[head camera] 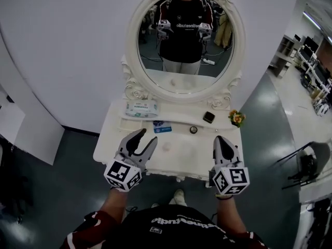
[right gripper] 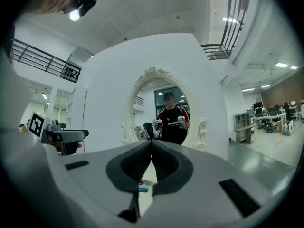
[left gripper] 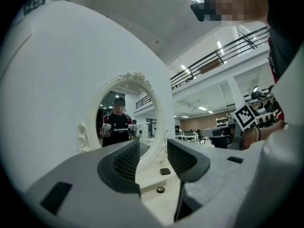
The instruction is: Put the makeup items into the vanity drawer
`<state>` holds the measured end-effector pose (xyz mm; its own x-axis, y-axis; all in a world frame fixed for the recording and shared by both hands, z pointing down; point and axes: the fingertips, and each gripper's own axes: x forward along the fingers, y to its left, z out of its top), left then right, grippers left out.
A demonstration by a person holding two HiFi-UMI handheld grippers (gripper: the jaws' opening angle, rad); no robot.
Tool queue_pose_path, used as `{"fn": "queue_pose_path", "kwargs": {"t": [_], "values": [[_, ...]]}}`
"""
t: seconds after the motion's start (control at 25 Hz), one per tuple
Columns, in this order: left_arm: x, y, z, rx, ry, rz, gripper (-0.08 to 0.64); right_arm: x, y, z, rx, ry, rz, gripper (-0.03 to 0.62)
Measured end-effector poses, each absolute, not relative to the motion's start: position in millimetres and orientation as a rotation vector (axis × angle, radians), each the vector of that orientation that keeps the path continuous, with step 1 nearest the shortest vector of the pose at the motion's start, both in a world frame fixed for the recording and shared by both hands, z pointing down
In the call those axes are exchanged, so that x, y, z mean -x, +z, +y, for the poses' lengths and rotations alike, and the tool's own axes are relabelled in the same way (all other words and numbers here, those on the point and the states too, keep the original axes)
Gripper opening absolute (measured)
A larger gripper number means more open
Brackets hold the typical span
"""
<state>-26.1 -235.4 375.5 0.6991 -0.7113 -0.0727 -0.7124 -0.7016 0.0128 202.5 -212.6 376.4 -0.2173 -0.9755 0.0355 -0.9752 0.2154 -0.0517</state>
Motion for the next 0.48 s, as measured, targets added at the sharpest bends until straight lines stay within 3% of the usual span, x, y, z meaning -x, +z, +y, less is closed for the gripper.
{"fn": "queue_pose_path", "kwargs": {"t": [0.48], "values": [[-1.9, 446.0, -263.4, 2.916, -0.091, 1.26, 0.17, -204.0, 393.5, -233.9, 1.926, -0.142, 2.498, 0.005]]}}
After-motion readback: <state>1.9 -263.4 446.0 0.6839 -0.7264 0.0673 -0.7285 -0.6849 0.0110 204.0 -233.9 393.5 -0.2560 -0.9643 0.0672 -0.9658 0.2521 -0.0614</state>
